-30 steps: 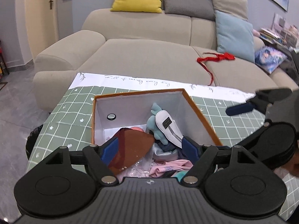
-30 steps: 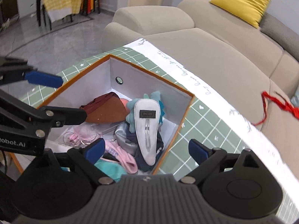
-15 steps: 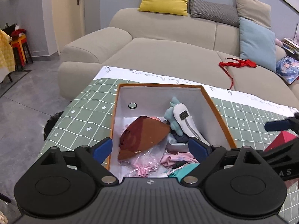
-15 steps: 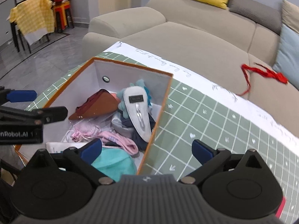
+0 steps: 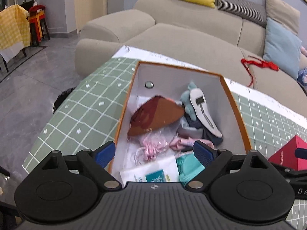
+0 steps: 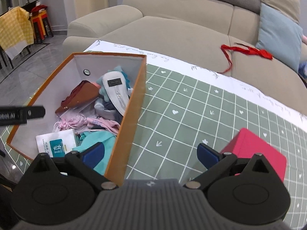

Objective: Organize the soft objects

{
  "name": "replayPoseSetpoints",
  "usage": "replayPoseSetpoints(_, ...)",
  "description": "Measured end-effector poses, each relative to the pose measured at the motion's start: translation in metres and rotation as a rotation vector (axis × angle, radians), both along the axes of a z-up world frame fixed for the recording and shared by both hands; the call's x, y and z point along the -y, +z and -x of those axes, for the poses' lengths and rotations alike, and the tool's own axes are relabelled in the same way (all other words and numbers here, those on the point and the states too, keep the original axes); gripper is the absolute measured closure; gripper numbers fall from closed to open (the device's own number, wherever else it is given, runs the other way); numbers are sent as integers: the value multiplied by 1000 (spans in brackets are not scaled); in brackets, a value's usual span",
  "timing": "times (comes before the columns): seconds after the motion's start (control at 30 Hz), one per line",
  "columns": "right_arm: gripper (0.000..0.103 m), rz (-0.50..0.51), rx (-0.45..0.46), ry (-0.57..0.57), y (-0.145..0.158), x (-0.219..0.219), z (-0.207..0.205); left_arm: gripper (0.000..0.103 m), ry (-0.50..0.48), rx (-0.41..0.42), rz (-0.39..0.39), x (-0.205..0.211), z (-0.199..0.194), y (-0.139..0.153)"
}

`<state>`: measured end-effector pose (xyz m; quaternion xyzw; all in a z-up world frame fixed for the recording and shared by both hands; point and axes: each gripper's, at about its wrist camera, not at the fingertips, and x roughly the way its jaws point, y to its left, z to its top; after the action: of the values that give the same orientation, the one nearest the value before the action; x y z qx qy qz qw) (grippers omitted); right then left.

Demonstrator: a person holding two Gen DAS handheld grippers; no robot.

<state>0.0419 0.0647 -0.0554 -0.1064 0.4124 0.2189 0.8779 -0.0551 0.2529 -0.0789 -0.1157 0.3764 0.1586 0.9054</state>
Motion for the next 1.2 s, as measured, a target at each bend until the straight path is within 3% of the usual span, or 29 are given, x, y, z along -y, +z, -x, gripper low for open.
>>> replayPoseSetpoints(0.47,3,-27,-18,-29,1,-1,3,0,-44,-45,-144,25,-6,-4)
replayPoseSetpoints(1.2,3,-25,-51,-23,-8,-7,8,0,-105,-46,-121,34,-5,-7)
